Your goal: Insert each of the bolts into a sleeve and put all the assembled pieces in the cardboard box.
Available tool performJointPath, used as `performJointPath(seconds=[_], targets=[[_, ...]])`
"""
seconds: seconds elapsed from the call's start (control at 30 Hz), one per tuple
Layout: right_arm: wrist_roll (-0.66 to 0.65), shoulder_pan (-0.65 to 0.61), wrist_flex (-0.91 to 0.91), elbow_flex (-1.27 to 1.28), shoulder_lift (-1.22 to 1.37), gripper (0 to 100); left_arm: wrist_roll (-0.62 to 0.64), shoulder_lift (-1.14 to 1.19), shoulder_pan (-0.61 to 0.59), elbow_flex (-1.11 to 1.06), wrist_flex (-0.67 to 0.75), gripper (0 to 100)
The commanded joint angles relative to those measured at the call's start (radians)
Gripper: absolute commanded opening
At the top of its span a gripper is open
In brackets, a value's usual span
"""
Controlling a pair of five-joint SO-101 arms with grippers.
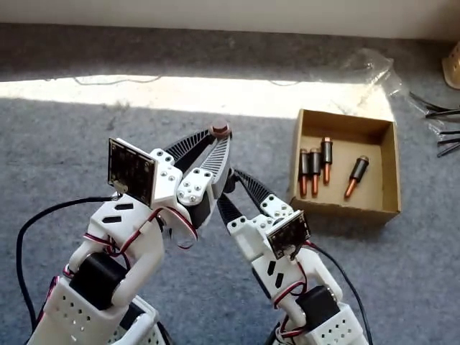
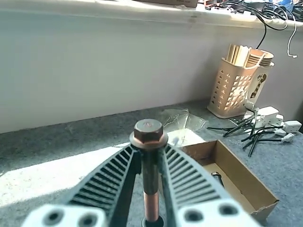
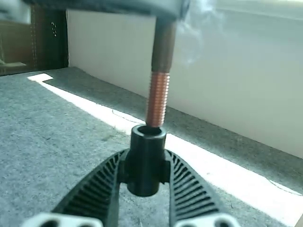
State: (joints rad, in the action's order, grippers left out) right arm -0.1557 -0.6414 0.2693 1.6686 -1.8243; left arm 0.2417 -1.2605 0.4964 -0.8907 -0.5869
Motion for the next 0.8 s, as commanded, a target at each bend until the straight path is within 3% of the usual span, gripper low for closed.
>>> performJointPath(seconds=[0.0,0.77], targets=[[-0.006,-0.004,-0.03,0.12,-0.008,0.5,0.02,-0.018,0.013,0.013,0.0,1],[-0.006,-0.004,-0.03,0.12,-0.008,0.5,0.021,-0.018,0.021,-0.025,-0.098,1]])
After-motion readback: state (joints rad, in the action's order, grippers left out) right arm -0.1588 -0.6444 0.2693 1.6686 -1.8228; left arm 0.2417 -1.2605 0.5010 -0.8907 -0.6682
